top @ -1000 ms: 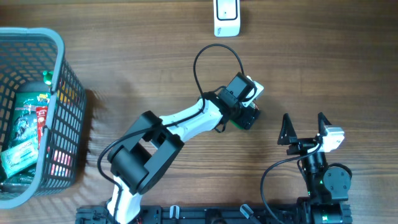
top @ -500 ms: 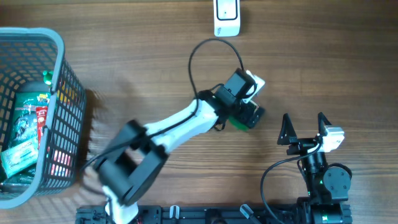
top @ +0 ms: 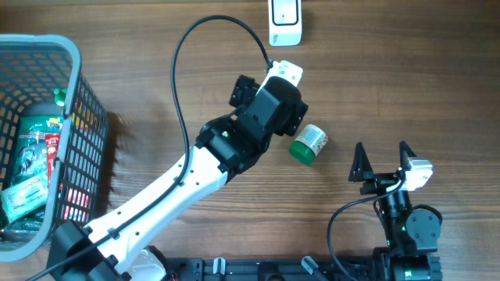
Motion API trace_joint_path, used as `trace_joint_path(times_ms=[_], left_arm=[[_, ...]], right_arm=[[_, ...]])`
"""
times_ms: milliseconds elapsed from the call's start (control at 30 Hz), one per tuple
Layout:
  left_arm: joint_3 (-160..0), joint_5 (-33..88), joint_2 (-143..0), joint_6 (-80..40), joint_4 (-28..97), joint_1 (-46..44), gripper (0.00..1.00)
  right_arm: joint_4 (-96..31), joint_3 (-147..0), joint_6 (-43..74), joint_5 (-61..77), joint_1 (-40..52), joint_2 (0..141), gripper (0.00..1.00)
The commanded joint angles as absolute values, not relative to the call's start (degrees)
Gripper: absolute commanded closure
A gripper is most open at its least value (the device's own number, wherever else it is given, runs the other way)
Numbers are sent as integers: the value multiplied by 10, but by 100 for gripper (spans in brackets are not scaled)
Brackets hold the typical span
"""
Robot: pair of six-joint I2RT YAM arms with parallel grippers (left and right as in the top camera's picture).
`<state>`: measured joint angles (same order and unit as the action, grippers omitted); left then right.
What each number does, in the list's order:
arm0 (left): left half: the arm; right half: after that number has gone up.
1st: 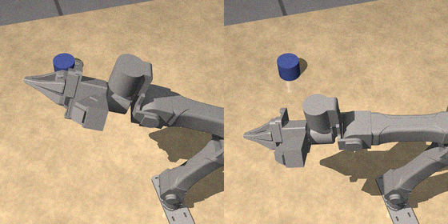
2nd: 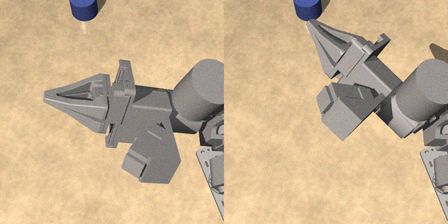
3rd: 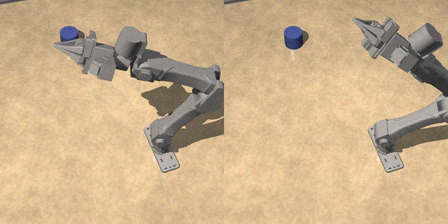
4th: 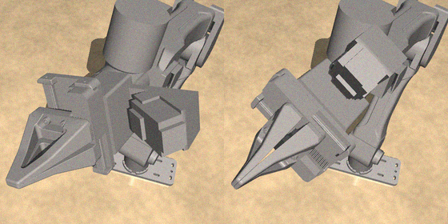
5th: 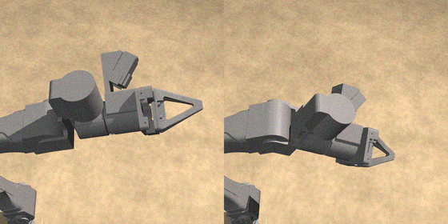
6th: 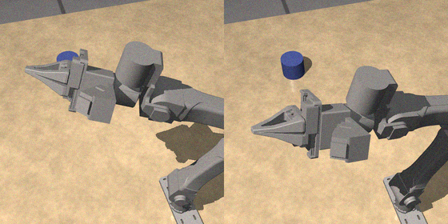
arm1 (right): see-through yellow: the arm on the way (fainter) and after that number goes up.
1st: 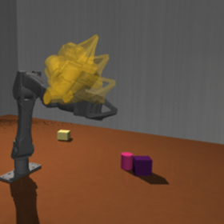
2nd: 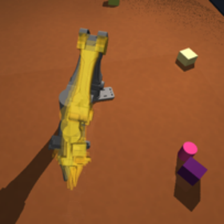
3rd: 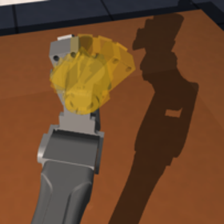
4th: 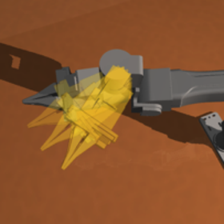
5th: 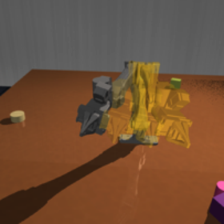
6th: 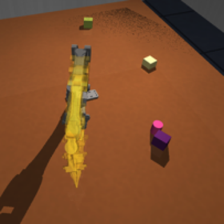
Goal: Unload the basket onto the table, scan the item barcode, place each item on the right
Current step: 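Place the green-capped jar upright on the table center, open left gripper, then move the left gripper back into the basket toward the red sauce bottle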
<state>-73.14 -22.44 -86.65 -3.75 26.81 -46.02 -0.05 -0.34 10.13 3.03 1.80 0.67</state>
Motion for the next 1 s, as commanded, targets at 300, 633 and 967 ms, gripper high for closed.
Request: trace_joint_path(times_ms=[300, 633, 967], left_arm=[[-731, -402, -835, -106, 287, -403, 0], [-731, -402, -733, -137, 221, -280, 0], [-731, -421, -677, -92, 93, -149, 0]], right_arm=[[1, -3, 91, 39, 21, 3, 0], [1, -3, 91, 39, 21, 3, 0], [1, -3, 91, 39, 21, 3, 0]])
